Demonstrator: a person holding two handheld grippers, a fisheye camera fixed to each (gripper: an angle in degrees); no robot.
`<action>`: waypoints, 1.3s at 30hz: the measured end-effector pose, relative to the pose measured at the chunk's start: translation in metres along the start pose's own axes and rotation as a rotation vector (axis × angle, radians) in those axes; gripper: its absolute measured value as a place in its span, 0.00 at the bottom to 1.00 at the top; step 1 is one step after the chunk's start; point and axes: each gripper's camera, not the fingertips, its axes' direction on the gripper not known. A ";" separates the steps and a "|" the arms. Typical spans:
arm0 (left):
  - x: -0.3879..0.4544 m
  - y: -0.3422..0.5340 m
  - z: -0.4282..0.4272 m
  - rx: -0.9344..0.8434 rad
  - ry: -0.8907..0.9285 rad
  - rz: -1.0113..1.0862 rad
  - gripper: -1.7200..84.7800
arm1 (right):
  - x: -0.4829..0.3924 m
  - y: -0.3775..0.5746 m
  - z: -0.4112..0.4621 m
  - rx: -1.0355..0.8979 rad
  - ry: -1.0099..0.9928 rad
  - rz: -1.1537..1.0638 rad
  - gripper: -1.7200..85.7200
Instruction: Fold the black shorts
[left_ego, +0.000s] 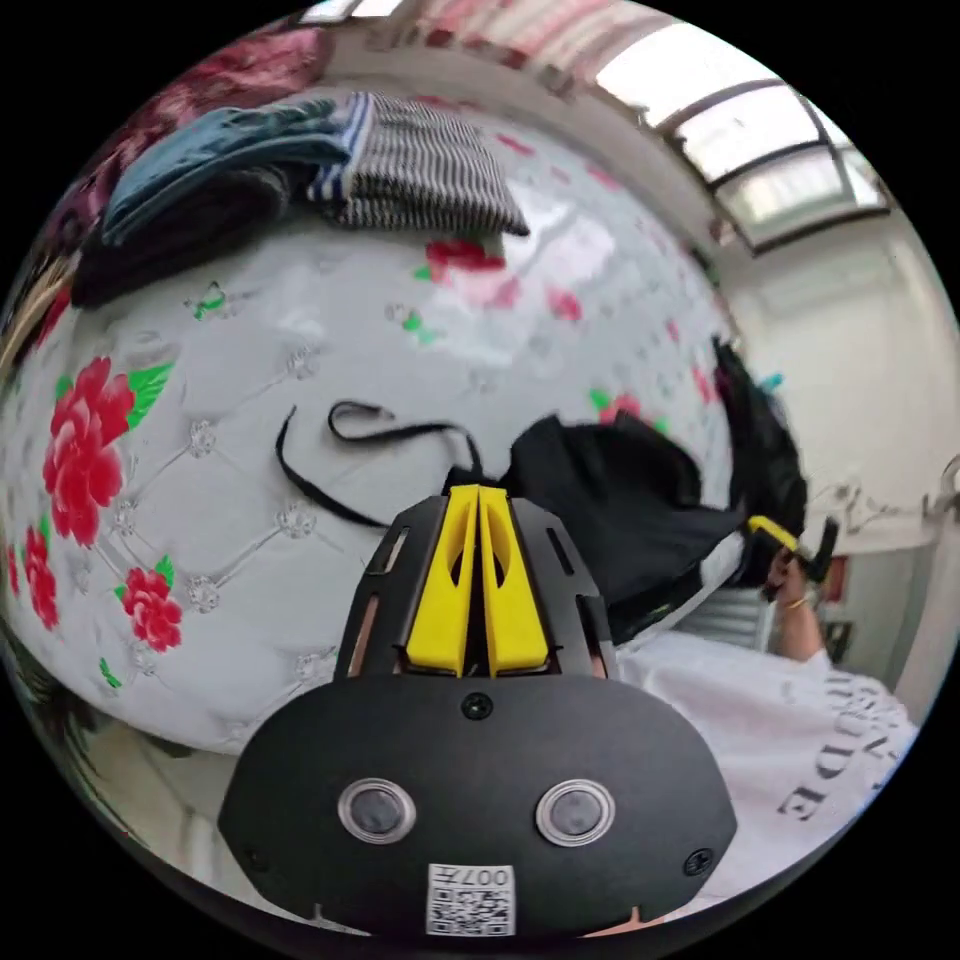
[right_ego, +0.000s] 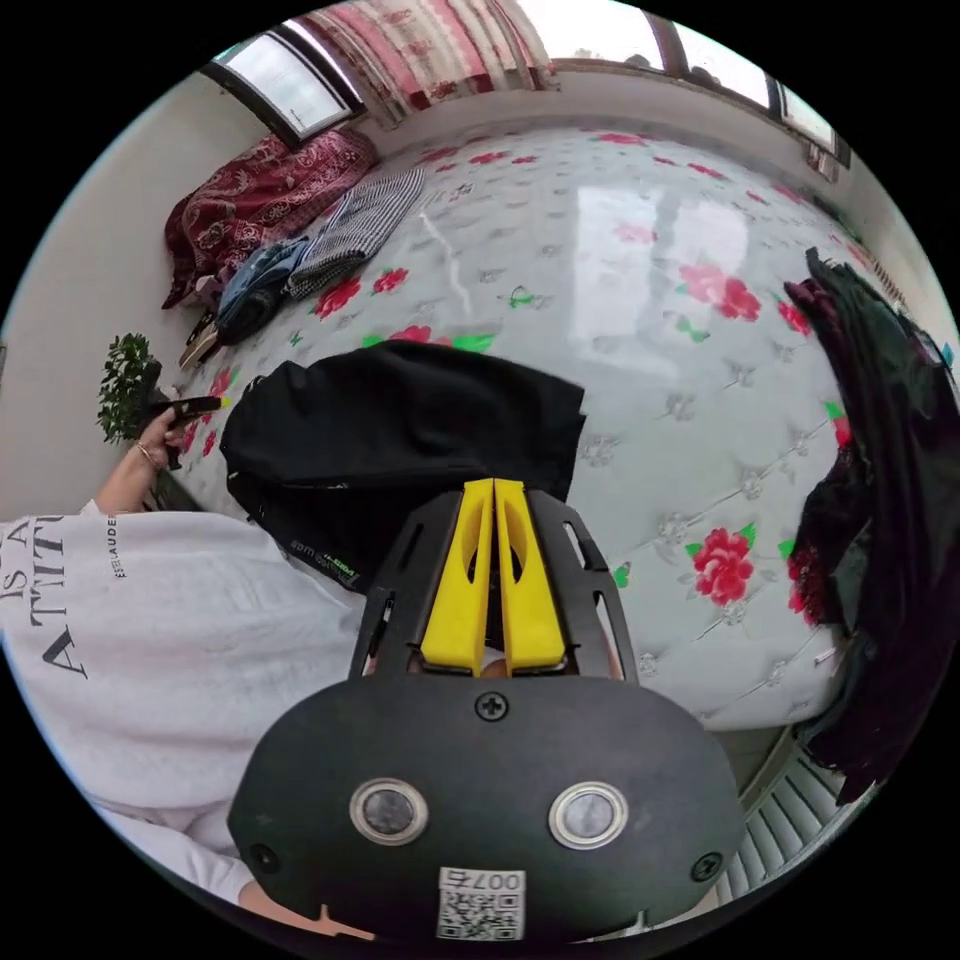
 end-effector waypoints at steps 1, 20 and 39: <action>-0.005 -0.003 -0.014 0.057 0.064 -0.039 0.01 | 0.004 -0.009 -0.025 0.100 0.013 0.019 0.02; 0.066 0.037 0.117 -0.549 -0.159 0.403 0.06 | -0.050 -0.065 -0.006 -0.054 -0.046 -0.132 0.02; -0.037 -0.037 0.026 0.146 0.046 -0.082 0.14 | -0.035 -0.076 0.056 -0.020 0.041 -0.025 0.07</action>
